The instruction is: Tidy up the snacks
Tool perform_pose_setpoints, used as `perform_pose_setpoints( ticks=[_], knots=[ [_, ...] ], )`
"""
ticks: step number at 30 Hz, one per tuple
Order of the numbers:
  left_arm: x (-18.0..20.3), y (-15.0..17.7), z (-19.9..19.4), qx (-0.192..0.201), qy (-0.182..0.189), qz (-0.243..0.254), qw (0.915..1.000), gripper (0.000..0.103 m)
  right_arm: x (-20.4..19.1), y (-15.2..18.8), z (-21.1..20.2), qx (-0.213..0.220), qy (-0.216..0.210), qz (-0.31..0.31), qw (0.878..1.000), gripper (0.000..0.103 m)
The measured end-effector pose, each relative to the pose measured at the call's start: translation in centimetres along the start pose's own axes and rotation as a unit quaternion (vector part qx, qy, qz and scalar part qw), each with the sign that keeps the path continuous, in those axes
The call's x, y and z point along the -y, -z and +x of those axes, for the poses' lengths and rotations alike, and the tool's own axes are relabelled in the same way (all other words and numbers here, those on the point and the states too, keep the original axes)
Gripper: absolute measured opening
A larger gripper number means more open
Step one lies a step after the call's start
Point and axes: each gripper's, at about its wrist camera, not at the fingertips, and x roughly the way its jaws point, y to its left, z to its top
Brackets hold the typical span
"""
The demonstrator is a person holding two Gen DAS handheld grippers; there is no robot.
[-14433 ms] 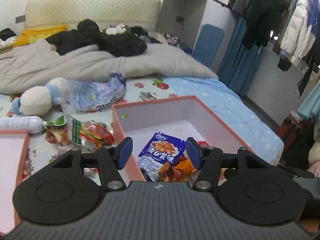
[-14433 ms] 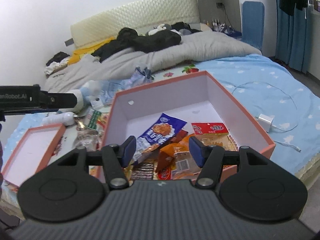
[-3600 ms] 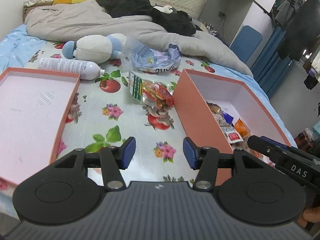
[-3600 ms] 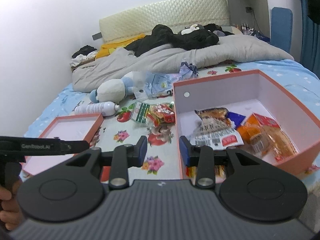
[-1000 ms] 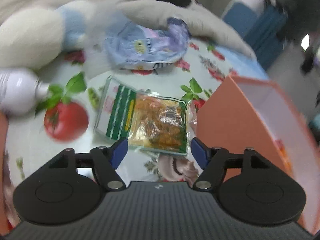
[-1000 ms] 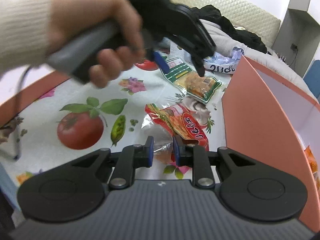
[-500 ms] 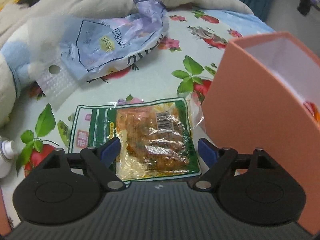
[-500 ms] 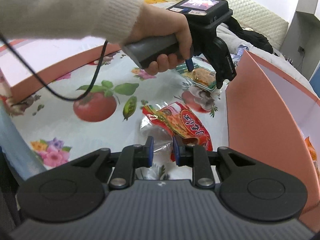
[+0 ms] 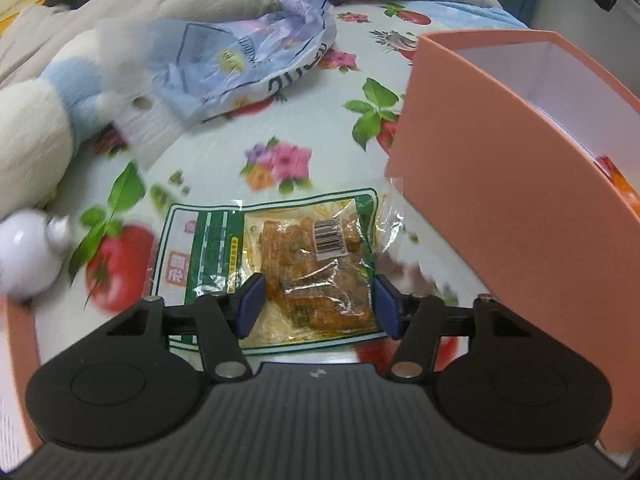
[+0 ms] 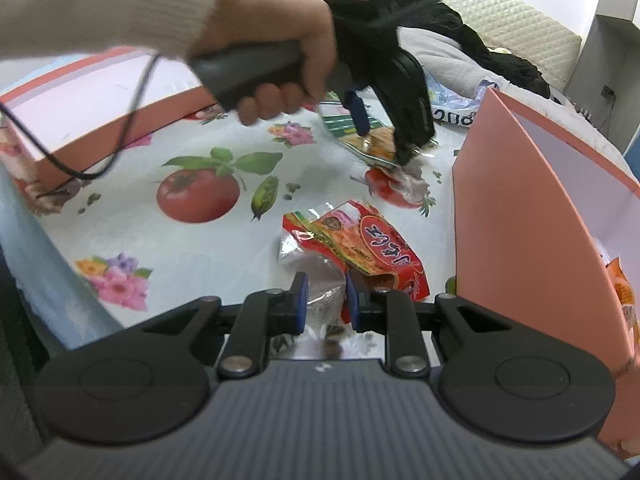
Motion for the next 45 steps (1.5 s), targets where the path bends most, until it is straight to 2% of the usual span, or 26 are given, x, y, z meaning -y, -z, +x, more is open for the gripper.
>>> perform_pose_setpoints(
  ticks=[1,5,11,13,15,16,17,18,19,20,21,22,23,26,29,31,33,34,35,36,38,39,40,41,43,45],
  knots=[
    [-0.1,0.8,-0.8,0.0,-0.001,-0.006,1.0,0.054,0.0,0.0,-0.2,0.0,-0.004,0.002,1.0,0.023],
    [-0.1,4.1,-3.5,-0.001,0.0,-0.038,0.9993,0.051,-0.2,0.2,-1.1,0.003,-0.015,0.004,1.0,0.024],
    [0.7,9.6,-7.3,0.01,-0.022,-0.07,0.9972,0.049,-0.7,0.8,-2.5,0.004,-0.033,-0.003,0.999,0.024],
    [1.2,11.2,-8.6,0.022,-0.04,-0.072,0.9964,0.048,-0.8,0.9,-3.1,0.006,-0.04,0.0,0.999,0.026],
    [1.6,12.7,-9.7,0.03,-0.055,-0.077,0.9951,0.046,-0.5,1.0,-3.9,0.019,-0.055,0.018,0.998,0.03],
    [1.6,13.5,-10.3,0.036,-0.054,-0.089,0.9939,0.044,-0.2,0.9,-4.3,0.024,-0.063,0.033,0.997,0.036],
    [1.6,14.2,-10.9,0.041,-0.054,-0.099,0.9928,0.024,0.1,0.9,-4.7,0.028,-0.072,0.045,0.996,0.038],
    [1.6,14.8,-11.6,0.047,-0.055,-0.108,0.9916,0.015,0.2,0.9,-4.9,0.03,-0.08,0.054,0.995,0.039],
    [1.5,15.3,-12.1,0.05,-0.058,-0.117,0.9902,0.013,0.4,0.8,-5.2,0.034,-0.087,0.062,0.994,0.043],
    [1.3,15.8,-12.6,0.055,-0.057,-0.128,0.9886,0.009,0.5,0.8,-5.5,0.039,-0.092,0.069,0.993,0.054],
    [1.1,16.2,-13.0,0.056,-0.051,-0.143,0.9869,0.009,0.5,0.7,-5.7,0.044,-0.094,0.074,0.992,0.061],
    [0.8,16.7,-13.3,0.055,-0.044,-0.156,0.9852,0.008,0.7,0.5,-5.9,0.054,-0.096,0.081,0.991,0.072],
    [0.6,17.1,-13.5,0.057,-0.04,-0.167,0.9834,0.008,0.7,0.4,-6.1,0.063,-0.097,0.085,0.99,0.076],
    [0.0,17.7,-14.2,0.064,-0.032,-0.185,0.9801,0.008,1.0,-0.2,-5.9,0.075,-0.084,0.098,0.989,0.076],
    [-0.7,17.8,-15.0,0.074,-0.011,-0.197,0.9776,0.009,1.1,-0.7,-4.7,0.062,-0.069,0.098,0.991,0.076],
    [-1.0,17.6,-15.2,0.073,-0.011,-0.201,0.9768,0.01,1.0,-0.9,-4.0,0.052,-0.055,0.091,0.993,0.075],
    [-0.5,17.1,-15.3,0.078,-0.007,-0.172,0.982,0.019,1.0,-1.0,-3.4,0.044,-0.041,0.083,0.995,0.075],
    [-0.2,16.9,-15.3,0.081,-0.012,-0.152,0.985,0.041,1.0,-1.0,-3.1,0.038,-0.036,0.083,0.995,0.075],
    [0.1,16.7,-15.0,0.079,-0.022,-0.134,0.9875,0.069,0.9,-1.0,-2.8,0.031,-0.031,0.083,0.996,0.076],
    [0.3,16.4,-14.7,0.076,-0.035,-0.12,0.9892,0.077,0.9,-1.0,-2.4,0.023,-0.025,0.081,0.996,0.076],
    [0.1,15.8,-13.9,0.076,-0.045,-0.102,0.9908,0.081,0.9,-1.0,-1.6,0.011,-0.013,0.081,0.997,0.076],
    [-0.3,15.5,-13.2,0.071,-0.039,-0.096,0.9921,0.084,0.9,-0.9,-1.3,0.005,-0.008,0.083,0.997,0.076],
    [-0.8,15.2,-12.4,0.063,-0.03,-0.094,0.9931,0.091,0.9,-0.8,-1.0,-0.001,-0.006,0.086,0.996,0.076],
    [-1.3,15.0,-11.6,0.055,-0.027,-0.091,0.994,0.092,0.9,-0.7,-0.7,-0.007,-0.008,0.088,0.996,0.077],
    [-1.9,14.7,-10.2,0.042,-0.044,-0.081,0.9948,0.092,0.9,-0.8,-0.5,-0.016,-0.015,0.091,0.996,0.078],
    [-2.1,15.1,-9.3,0.049,-0.047,-0.073,0.995,0.094,0.8,-0.7,-0.2,-0.018,-0.013,0.089,0.996,0.084]
  ],
)
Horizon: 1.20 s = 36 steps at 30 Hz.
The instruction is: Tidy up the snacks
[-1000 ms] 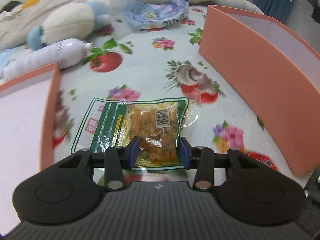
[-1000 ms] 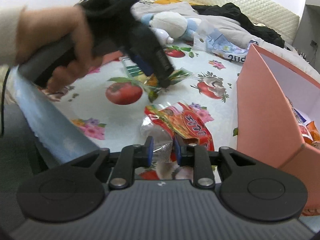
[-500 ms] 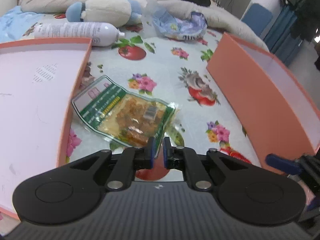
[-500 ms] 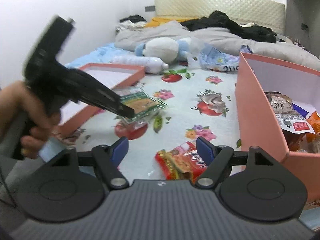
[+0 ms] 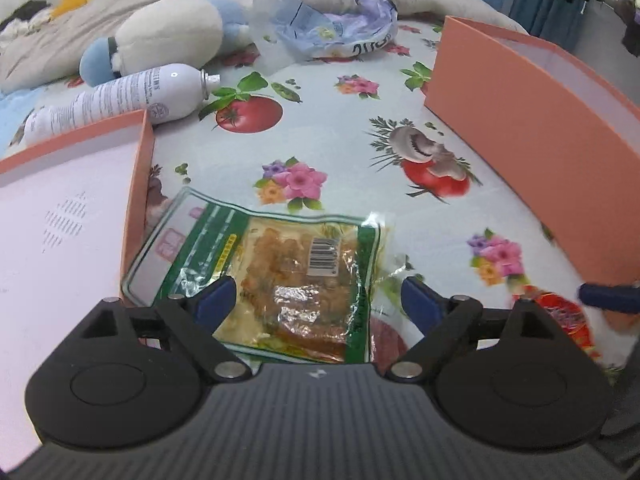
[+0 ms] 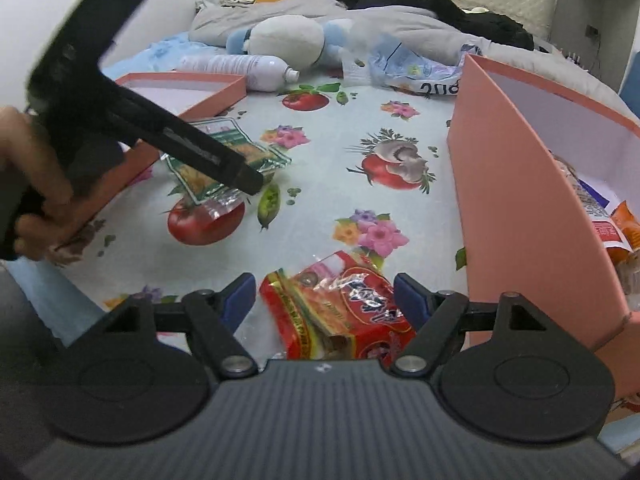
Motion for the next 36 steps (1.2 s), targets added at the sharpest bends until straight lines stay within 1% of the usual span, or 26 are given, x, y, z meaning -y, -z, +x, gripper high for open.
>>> perform_pose_setpoints(
  ticks=[1,3,4,6,7,8,9,10,11,12,14,16,17,18,19,20,23,26,29,32,35,36],
  knots=[
    [0.0,0.3,0.5,-0.004,0.001,0.001,1.0,0.095,0.0,0.0,0.3,-0.005,0.006,-0.001,1.0,0.085],
    [0.6,0.8,1.1,-0.009,-0.02,0.03,0.9993,0.095,0.1,0.1,1.2,-0.019,0.01,-0.007,1.0,0.084],
    [0.8,0.7,1.2,-0.01,-0.022,0.031,0.9992,0.094,0.2,0.2,1.7,-0.027,0.006,-0.007,1.0,0.084],
    [0.7,0.4,1.3,-0.018,-0.023,0.023,0.9993,0.091,0.3,0.4,1.9,-0.024,0.002,-0.011,1.0,0.084],
    [0.7,0.3,1.3,-0.018,-0.024,0.023,0.9993,0.086,0.1,0.4,1.9,-0.025,0.001,-0.012,1.0,0.085],
    [0.7,0.3,1.3,-0.018,-0.026,0.022,0.9993,0.08,0.1,0.4,2.0,-0.025,-0.001,-0.011,1.0,0.082],
    [0.9,0.2,1.2,-0.017,-0.027,0.023,0.9992,0.076,0.2,0.4,2.0,-0.024,-0.007,-0.008,1.0,0.08],
    [1.1,0.2,1.1,-0.016,-0.027,0.025,0.9992,0.069,0.3,0.4,2.1,-0.022,-0.011,-0.006,1.0,0.076],
    [1.3,0.2,1.0,-0.015,-0.024,0.025,0.9993,0.06,0.3,0.3,2.0,-0.021,-0.011,-0.005,1.0,0.069],
    [1.5,0.2,0.9,-0.014,-0.025,0.025,0.9993,0.057,0.4,0.2,2.0,-0.02,-0.012,-0.003,1.0,0.068],
    [2.0,0.2,0.8,-0.012,-0.028,0.022,0.9993,0.049,0.6,0.0,1.9,-0.018,-0.016,0.002,1.0,0.058],
    [2.2,0.4,0.6,-0.004,-0.031,0.011,0.9994,0.043,0.8,-0.2,1.6,-0.016,-0.023,0.01,1.0,0.053],
    [2.3,0.4,0.3,0.0,-0.031,0.003,0.9995,0.039,1.0,-0.4,1.5,-0.015,-0.029,0.014,0.999,0.031],
    [2.2,0.4,0.1,0.002,-0.026,-0.008,0.9996,0.038,0.9,-0.5,1.2,-0.008,-0.033,0.015,0.999,0.018],
    [2.1,0.4,-0.3,0.004,-0.016,-0.024,0.9996,0.036,0.6,-0.7,0.8,-0.002,-0.021,0.006,1.0,0.016],
    [2.1,0.4,-0.6,0.006,-0.009,-0.037,0.9993,0.035,0.5,-0.8,0.6,0.002,-0.019,0.001,1.0,0.013],
    [2.3,0.5,-2.0,0.018,-0.008,-0.057,0.9981,0.033,0.6,-0.8,0.1,0.0,-0.026,0.007,1.0,0.011],
    [2.4,0.6,-3.7,0.029,0.004,-0.087,0.9957,0.032,0.7,-0.9,-1.1,0.011,-0.023,0.01,1.0,0.01],
    [3.1,0.9,-5.6,0.043,0.007,-0.099,0.9941,0.031,1.1,-1.2,-2.4,0.024,-0.027,0.025,0.999,0.009],
    [3.5,1.0,-7.5,0.051,0.003,-0.142,0.9886,0.031,1.9,-1.8,-4.0,0.038,-0.032,0.052,0.997,0.009],
    [4.5,0.8,-9.4,0.07,0.008,-0.156,0.9853,0.031,2.5,-2.4,-5.8,0.053,-0.036,0.076,0.995,0.009],
    [4.8,0.7,-10.2,0.079,0.015,-0.163,0.9833,0.031,2.7,-2.7,-6.4,0.059,-0.034,0.079,0.995,0.009]
  ],
)
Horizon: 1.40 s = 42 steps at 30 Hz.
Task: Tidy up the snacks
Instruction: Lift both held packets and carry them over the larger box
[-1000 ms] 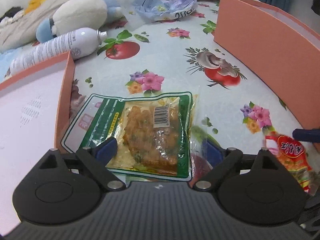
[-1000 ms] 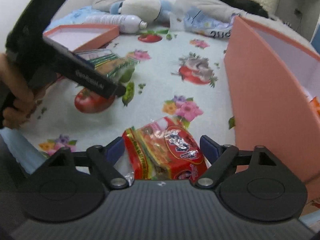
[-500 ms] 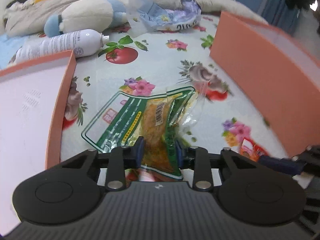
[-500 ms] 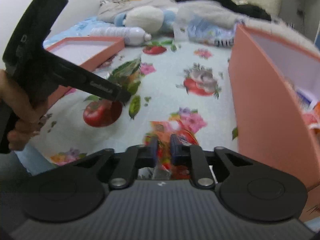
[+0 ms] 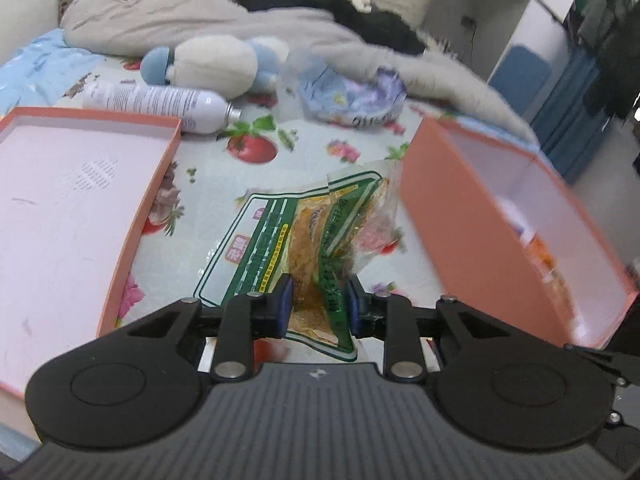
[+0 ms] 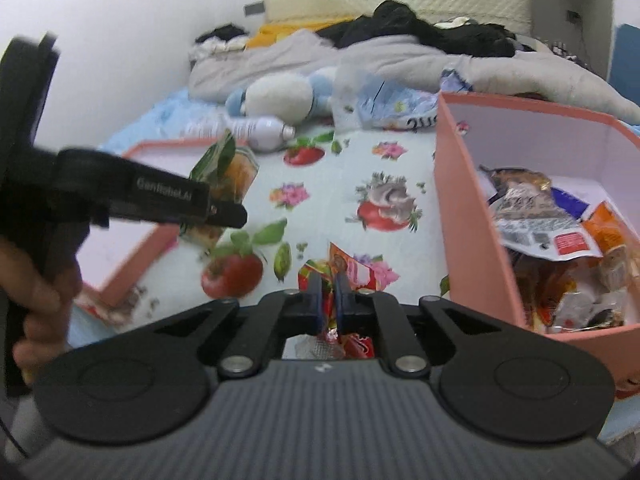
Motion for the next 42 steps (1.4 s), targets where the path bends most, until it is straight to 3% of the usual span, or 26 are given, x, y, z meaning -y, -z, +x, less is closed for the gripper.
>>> perform_pose_setpoints(
  ticks=[16,21,33,42],
  knots=[
    [5.8,0.0,-9.0,0.04,0.046,0.026,0.9978,0.031,1.2,-3.2,-8.7,0.084,0.016,0.039,0.996,0.009],
    [8.3,0.5,-10.3,0.036,0.082,0.029,0.9955,0.031,2.1,-3.3,-10.5,0.093,0.033,0.045,0.994,0.009],
    [13.5,2.5,-11.2,0.01,0.124,0.048,0.991,0.031,5.4,-1.9,-14.3,0.093,0.086,0.06,0.99,0.009],
    [17.2,2.0,-10.2,-0.002,0.152,0.071,0.9857,0.031,8.5,-1.5,-15.6,0.09,0.123,0.089,0.984,0.009]
  ],
)
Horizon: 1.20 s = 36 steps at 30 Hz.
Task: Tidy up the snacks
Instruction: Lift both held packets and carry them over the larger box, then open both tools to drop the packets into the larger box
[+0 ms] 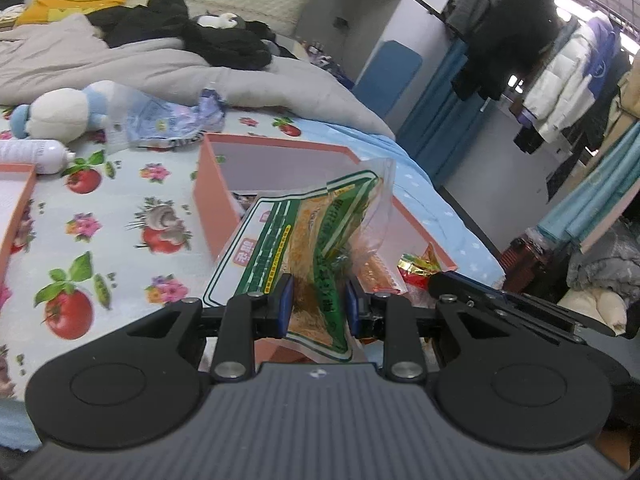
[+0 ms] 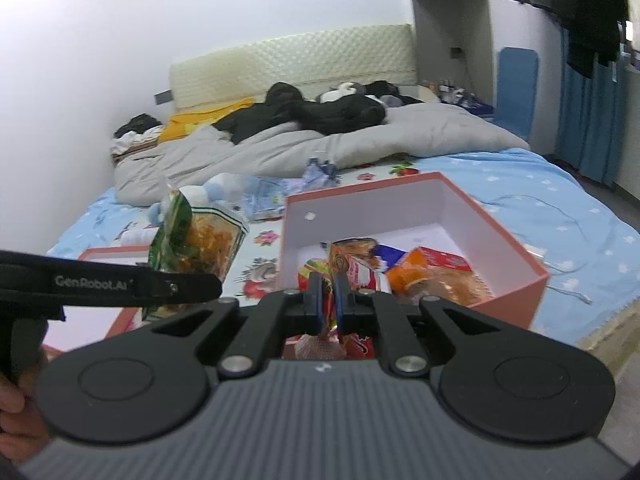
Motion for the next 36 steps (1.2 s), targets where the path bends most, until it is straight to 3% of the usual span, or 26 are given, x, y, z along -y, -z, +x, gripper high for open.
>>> perform_pose_setpoints(
  ticks=[9,22,30,36],
  knots=[
    [1.3,-3.3,6.2,-0.035,0.015,0.014,0.9992,0.031,3.6,-1.2,3.6,-0.019,0.01,0.017,1.0,0.01],
    [0.6,-10.2,18.9,-0.076,0.01,0.035,0.9964,0.031,8.9,-3.1,12.9,-0.046,0.019,0.034,0.998,0.01],
    [-1.5,-11.7,25.8,-0.111,0.0,0.028,0.9935,0.031,10.2,-3.2,18.9,-0.086,0.022,0.039,0.995,0.011],
    [-2.8,-11.3,28.5,-0.129,-0.008,0.028,0.9912,0.031,10.5,-2.7,22.2,-0.127,0.024,0.034,0.991,0.011]
  ],
)
